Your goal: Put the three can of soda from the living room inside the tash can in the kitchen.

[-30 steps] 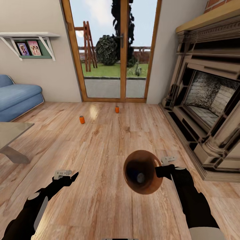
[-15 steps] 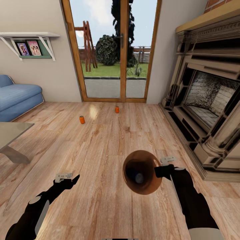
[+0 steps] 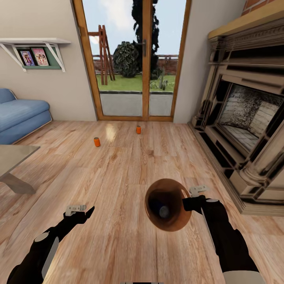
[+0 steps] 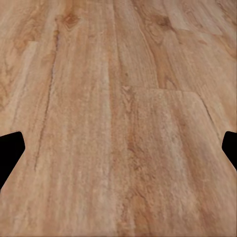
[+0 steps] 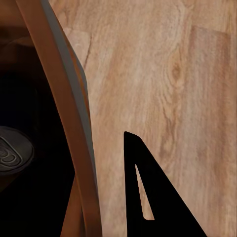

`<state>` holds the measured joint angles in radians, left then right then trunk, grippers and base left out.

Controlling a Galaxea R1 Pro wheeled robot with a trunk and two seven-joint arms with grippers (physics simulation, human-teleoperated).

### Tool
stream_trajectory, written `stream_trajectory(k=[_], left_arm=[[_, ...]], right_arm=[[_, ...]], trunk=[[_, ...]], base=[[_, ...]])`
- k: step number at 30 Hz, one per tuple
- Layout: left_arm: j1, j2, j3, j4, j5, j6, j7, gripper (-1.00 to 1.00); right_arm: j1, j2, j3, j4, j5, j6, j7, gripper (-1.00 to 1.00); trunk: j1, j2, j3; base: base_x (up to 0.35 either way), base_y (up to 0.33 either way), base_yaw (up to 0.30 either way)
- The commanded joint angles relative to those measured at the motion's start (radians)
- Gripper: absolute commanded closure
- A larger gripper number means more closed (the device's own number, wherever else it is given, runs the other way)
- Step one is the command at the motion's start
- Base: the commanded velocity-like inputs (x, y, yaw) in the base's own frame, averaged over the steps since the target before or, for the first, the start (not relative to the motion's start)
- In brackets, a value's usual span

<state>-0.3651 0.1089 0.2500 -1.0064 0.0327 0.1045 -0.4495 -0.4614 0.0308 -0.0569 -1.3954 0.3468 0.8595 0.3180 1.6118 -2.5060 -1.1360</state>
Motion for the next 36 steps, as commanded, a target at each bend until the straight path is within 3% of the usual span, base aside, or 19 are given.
stream_trajectory(k=[1, 27, 36], left_arm=[[0.000, 0.000, 0.000, 0.000, 0.000, 0.000, 0.000, -1.00], [0.000, -0.002, 0.000, 0.002, -0.002, -0.004, 0.000, -1.00], [0.000, -0.002, 0.000, 0.002, -0.002, -0.005, 0.000, -1.00]], right_arm=[[0.000, 0.000, 0.001, -0.001, -0.011, 0.001, 0.000, 1.00], [0.007, 0.015, 0.008, 0.001, -0.009, 0.001, -0.008, 1.00], [0.007, 0.015, 0.008, 0.001, -0.010, 0.001, -0.008, 1.00]], trunk=[[0.000, 0.000, 0.000], [0.000, 0.000, 0.000], [0.000, 0.000, 0.002]], base=[[0.158, 0.000, 0.000], [0.311, 0.000, 0.001], [0.324, 0.000, 0.124]])
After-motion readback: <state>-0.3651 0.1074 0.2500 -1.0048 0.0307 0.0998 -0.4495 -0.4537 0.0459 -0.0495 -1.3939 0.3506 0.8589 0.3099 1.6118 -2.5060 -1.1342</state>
